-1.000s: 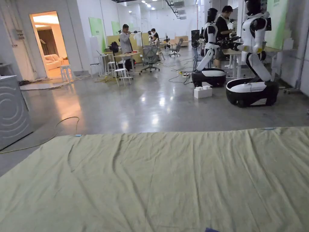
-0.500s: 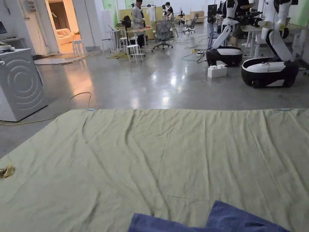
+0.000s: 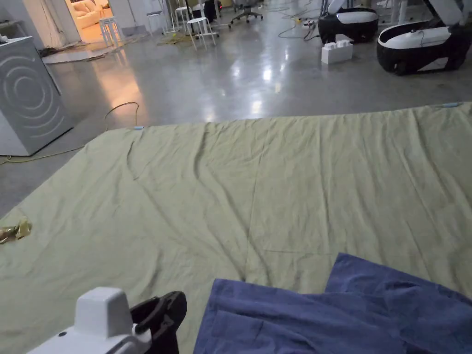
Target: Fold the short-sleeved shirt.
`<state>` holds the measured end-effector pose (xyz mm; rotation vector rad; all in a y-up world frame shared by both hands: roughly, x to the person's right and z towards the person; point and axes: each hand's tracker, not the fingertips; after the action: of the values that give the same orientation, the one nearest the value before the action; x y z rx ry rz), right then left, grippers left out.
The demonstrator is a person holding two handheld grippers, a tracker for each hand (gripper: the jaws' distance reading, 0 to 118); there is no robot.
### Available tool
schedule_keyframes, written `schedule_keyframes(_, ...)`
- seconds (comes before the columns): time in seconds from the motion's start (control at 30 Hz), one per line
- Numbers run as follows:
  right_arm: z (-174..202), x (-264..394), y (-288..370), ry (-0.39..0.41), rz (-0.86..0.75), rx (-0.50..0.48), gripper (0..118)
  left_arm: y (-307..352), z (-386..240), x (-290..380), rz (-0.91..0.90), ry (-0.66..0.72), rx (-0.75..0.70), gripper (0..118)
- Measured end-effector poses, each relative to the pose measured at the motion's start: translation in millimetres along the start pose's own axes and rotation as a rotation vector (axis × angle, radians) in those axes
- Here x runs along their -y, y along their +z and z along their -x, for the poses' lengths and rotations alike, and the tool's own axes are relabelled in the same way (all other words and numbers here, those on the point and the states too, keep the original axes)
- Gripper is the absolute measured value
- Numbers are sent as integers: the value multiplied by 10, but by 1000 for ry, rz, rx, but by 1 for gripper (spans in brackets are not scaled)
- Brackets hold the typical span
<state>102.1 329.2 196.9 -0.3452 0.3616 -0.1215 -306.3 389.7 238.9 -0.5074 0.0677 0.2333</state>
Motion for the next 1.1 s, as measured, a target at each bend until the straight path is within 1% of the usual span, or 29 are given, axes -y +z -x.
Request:
schedule_keyframes(0.03, -37, 31, -17, -16, 15, 7, 1, -188, 66, 3, 5, 4, -4, 0)
schedule_keyframes(0.07, -46, 46, -39, -31, 35, 15, 1, -456, 103, 34, 17, -48, -34, 0)
schedule_keyframes(0.1, -73, 68, -60, -39, 54, 26, 1, -682, 145, 55, 40, -84, -59, 5)
schedule_keyframes(0.13, -98, 87, -79, -41, 69, 37, 1, -876, 176, 52, 59, -107, -74, 18)
schedule_keyframes(0.17, -122, 104, -96, -38, 85, 46, 1, -1199, 243, 22, 120, -115, -86, 39)
schedule_keyframes(0.2, -137, 110, -107, -34, 96, 53, 1, -1455, 320, -9, 145, -116, -87, 65)
schedule_keyframes(0.23, -160, 123, -121, -32, 102, 60, 1, -1685, 400, -23, 191, -72, -54, 73)
schedule_keyframes(0.3, -209, 146, -151, -40, 116, 79, 1, -2091, 580, -130, 254, 21, 8, 73)
schedule_keyframes(0.33, -241, 155, -157, -50, 123, 91, 1, -2275, 636, -163, 284, 49, 15, 73)
schedule_keyframes(0.4, -286, 173, -182, -69, 132, 113, 1, -2587, 639, -223, 385, 92, -49, 73)
schedule_keyframes(0.47, -323, 189, -187, -79, 139, 128, 1, -2846, 717, -197, 449, 73, -92, 72)
schedule_keyframes(0.6, -389, 241, -223, -87, 171, 131, 1, -3040, 613, -6, 547, -50, -92, 71)
schedule_keyframes(0.63, -393, 252, -241, -83, 182, 133, 1, -3079, 601, 5, 546, -31, -98, 67)
schedule_keyframes(0.7, -384, 258, -272, -74, 197, 138, 1, -3119, 611, 17, 564, -19, -92, 43)
schedule_keyframes(0.73, -384, 264, -276, -72, 200, 139, 1, -3125, 582, 29, 571, -21, -93, 38)
schedule_keyframes(0.77, -379, 264, -282, -72, 203, 138, 1, -3148, 506, 79, 573, -62, -124, 32)
schedule_keyframes(0.8, -375, 266, -292, -73, 204, 136, 1, -3138, 466, 104, 575, -99, -126, 22)
schedule_keyframes(0.83, -374, 269, -312, -79, 208, 131, 1, -3137, 428, 123, 579, -128, -124, 22)
schedule_keyframes(0.87, -386, 284, -331, -85, 215, 124, 1, -3142, 379, 140, 589, -146, -131, 19)
schedule_keyframes(0.93, -399, 275, -413, -83, 231, 120, 1, -3192, 268, 157, 602, -159, -134, 8)
schedule_keyframes(1.0, -434, 216, -541, -45, 253, 130, 1, -3240, 160, 293, 631, -276, -160, 7)
schedule_keyframes(1.03, -461, 163, -624, -21, 262, 136, 1, -3295, 150, 316, 647, -292, -165, 7)
schedule_keyframes(1.1, -577, 26, -855, 9, 252, 143, 1, -3398, 182, 304, 665, -258, -163, 7)
